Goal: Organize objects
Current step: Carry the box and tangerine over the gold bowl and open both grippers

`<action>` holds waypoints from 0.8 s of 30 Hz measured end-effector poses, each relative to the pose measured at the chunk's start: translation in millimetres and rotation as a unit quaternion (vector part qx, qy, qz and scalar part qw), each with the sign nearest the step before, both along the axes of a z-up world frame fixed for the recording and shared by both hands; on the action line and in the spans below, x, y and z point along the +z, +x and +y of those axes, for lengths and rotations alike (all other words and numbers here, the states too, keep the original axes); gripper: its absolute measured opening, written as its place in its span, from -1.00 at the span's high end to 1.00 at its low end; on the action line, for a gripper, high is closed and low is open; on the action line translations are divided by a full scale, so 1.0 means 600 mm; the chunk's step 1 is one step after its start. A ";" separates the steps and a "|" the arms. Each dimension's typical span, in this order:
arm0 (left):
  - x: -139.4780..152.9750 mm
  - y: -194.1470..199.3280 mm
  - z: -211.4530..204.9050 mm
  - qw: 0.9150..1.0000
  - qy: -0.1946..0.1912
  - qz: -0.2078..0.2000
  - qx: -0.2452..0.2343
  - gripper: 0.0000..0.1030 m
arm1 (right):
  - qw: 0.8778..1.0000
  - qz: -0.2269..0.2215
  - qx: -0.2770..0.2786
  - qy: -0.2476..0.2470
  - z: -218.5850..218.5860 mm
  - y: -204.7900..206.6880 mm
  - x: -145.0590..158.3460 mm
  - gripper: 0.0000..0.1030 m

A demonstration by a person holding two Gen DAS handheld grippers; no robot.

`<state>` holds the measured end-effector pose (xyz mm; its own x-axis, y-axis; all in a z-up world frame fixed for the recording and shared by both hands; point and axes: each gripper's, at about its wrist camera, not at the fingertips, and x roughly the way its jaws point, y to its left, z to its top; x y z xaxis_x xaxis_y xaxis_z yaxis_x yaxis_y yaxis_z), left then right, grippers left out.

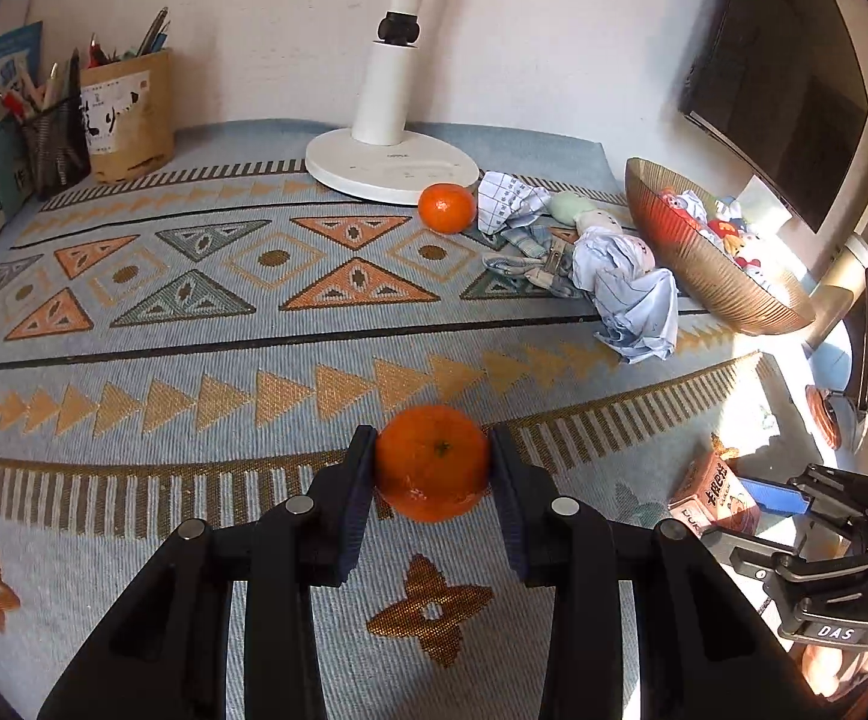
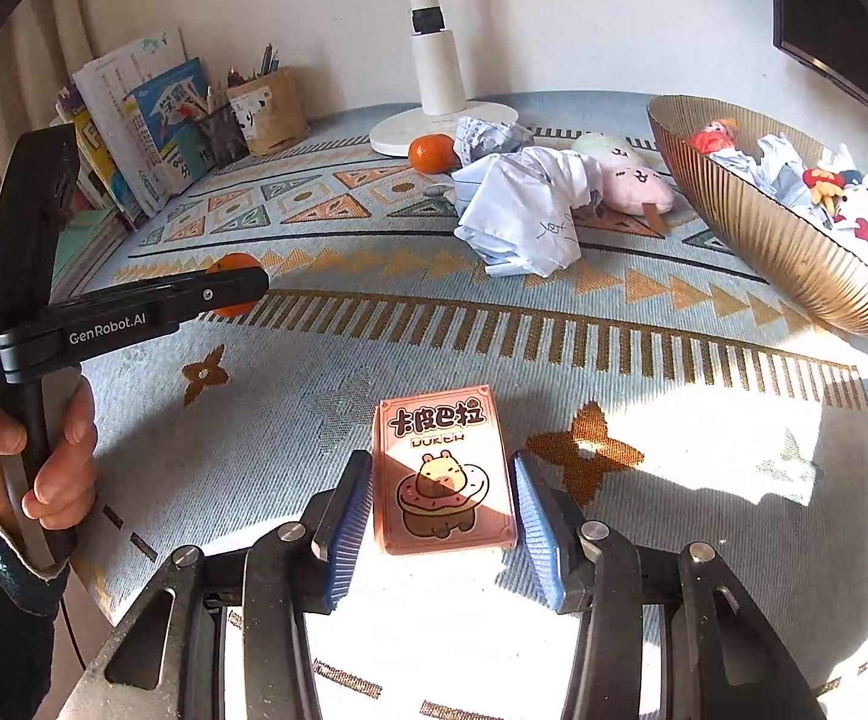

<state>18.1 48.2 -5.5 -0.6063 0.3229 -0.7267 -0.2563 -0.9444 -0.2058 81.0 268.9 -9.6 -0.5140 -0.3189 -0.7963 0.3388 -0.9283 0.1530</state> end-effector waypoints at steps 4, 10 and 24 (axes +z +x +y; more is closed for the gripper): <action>0.009 0.014 0.002 0.999 -0.018 0.035 0.005 0.34 | 1.000 0.018 -0.009 0.011 -0.011 0.013 0.000 -0.33; 0.010 0.019 0.003 0.999 -0.015 0.035 -0.002 0.34 | 0.996 0.041 -0.015 0.075 -0.039 0.003 -0.006 -0.16; 0.078 -0.006 0.062 0.999 0.017 0.047 -0.021 0.34 | 0.982 0.159 -0.100 0.026 0.089 0.037 0.172 0.23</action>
<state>14.8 85.6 41.4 -0.6570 0.3728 -0.6553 -0.3158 -0.9253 -0.2098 103.3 322.4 93.5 -0.7871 -0.1493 -0.5985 0.1721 -0.9849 0.0193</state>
